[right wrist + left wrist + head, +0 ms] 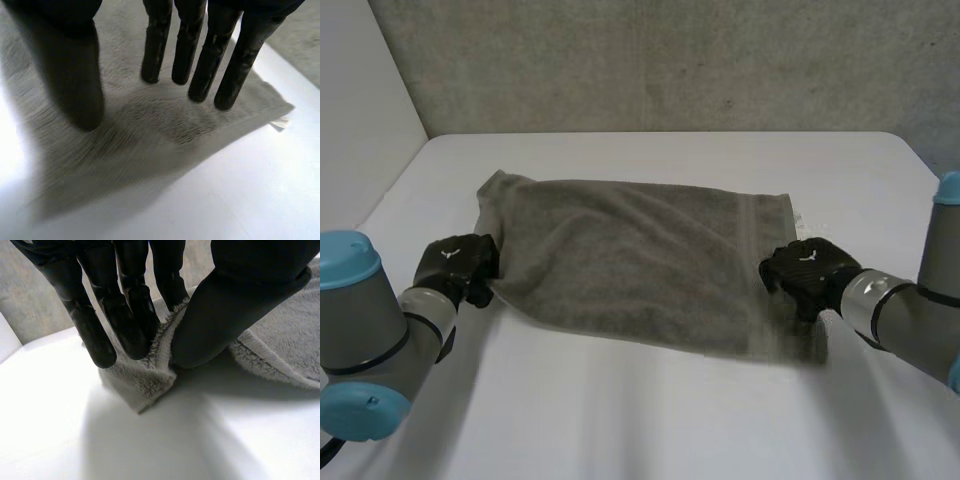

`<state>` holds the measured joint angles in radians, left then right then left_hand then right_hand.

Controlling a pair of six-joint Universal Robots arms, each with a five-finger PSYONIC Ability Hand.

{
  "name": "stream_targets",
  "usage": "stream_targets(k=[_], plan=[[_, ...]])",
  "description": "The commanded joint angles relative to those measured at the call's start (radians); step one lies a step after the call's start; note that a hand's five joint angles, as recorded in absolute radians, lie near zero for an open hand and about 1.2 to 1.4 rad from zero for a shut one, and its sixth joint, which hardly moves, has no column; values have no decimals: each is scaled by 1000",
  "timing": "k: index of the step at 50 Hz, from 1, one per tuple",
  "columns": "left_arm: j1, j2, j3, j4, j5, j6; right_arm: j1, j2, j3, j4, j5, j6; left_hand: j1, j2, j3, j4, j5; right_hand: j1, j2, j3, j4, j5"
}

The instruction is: Fold the laundry

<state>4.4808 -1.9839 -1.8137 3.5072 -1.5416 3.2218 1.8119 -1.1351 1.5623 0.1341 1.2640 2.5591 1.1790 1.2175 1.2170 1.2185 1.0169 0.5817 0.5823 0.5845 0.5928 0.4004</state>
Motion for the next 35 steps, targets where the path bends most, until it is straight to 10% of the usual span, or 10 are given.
stream_targets(k=[1,16,35], plan=[[-3,66,-13,-7,2,-2,-3,-89,105,-109,38,59,217,179,179,178,205,-358,-359,-361,-369,-351],[-20,263,27,-106,18,4,175,-219,102,-139,64,397,217,179,179,178,205,-407,-408,-410,-418,-400],[-81,309,129,-224,54,-10,535,91,-160,-205,222,845,217,179,179,178,205,-407,-408,-410,-418,-400]])
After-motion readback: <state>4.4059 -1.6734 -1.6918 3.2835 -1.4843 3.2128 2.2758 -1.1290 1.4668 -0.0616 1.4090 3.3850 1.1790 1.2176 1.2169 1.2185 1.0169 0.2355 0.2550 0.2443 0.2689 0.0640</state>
